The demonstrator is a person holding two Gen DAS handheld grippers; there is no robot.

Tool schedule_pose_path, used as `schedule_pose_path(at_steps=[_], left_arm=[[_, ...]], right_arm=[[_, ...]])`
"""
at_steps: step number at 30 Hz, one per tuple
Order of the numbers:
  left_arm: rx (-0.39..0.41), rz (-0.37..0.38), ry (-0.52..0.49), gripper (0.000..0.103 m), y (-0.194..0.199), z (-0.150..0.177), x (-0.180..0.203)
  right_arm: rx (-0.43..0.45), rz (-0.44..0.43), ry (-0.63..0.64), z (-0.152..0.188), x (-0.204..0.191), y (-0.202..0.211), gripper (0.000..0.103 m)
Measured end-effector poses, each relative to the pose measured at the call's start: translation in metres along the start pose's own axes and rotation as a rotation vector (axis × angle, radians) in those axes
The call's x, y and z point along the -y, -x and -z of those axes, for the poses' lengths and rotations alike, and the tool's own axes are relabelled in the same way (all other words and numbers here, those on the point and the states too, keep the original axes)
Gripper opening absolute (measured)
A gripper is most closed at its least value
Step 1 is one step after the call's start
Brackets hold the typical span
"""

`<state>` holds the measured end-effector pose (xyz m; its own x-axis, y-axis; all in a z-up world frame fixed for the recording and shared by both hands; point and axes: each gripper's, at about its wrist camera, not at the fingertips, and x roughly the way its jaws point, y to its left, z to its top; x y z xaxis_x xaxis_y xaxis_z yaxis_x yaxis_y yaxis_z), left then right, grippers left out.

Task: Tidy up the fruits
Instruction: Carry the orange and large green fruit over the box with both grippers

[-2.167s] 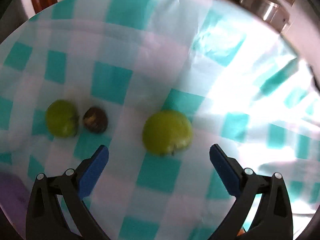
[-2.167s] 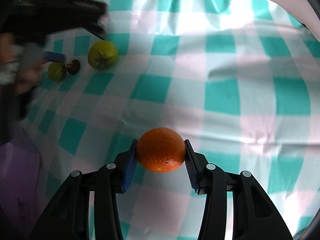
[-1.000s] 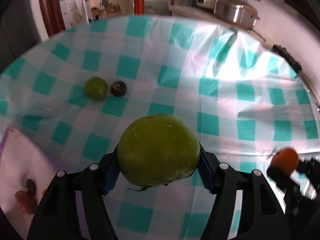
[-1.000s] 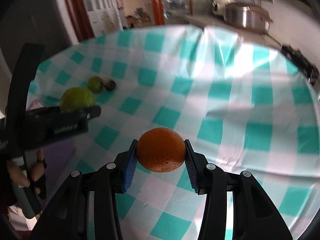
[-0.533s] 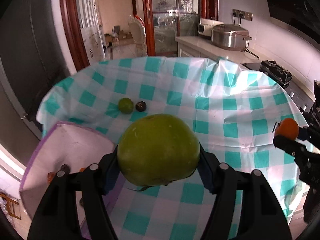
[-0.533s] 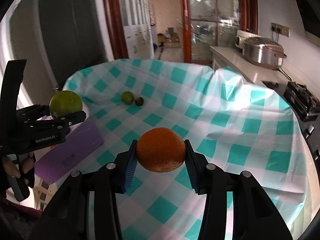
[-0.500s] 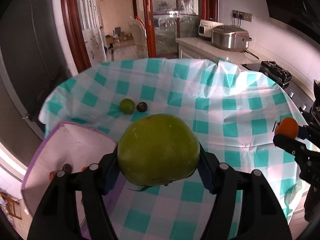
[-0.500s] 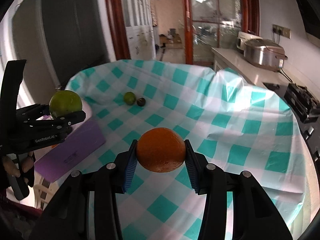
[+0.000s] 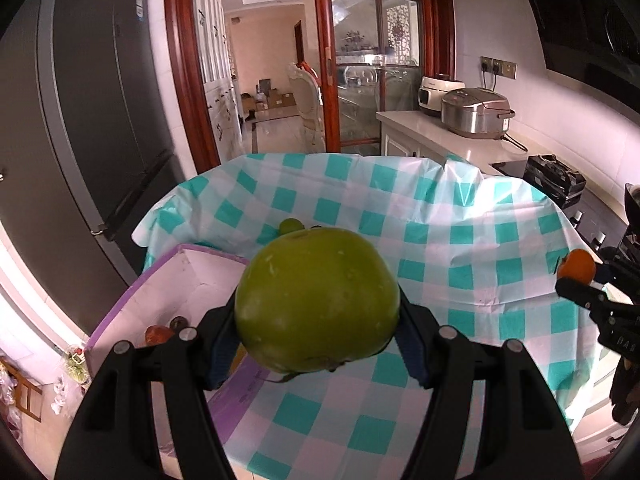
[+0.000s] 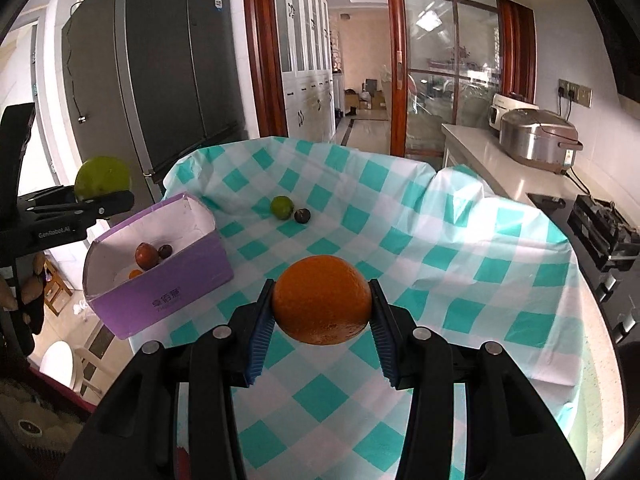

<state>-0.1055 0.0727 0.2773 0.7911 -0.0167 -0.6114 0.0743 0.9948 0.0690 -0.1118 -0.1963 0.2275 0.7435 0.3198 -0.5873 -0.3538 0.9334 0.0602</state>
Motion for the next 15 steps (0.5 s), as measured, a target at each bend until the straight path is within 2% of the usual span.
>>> schedule_pose_path(at_steps=[8, 15], left_arm=[[-0.009, -0.014, 0.056, 0.067, 0.007, 0.016, -0.035], [-0.08, -0.057, 0.137, 0.067, -0.017, 0.047, -0.089]], right_arm=[[-0.027, -0.03, 0.062, -0.005, -0.014, -0.009, 0.045], [-0.137, -0.121, 0.164, -0.009, -0.055, -0.059, 0.045]])
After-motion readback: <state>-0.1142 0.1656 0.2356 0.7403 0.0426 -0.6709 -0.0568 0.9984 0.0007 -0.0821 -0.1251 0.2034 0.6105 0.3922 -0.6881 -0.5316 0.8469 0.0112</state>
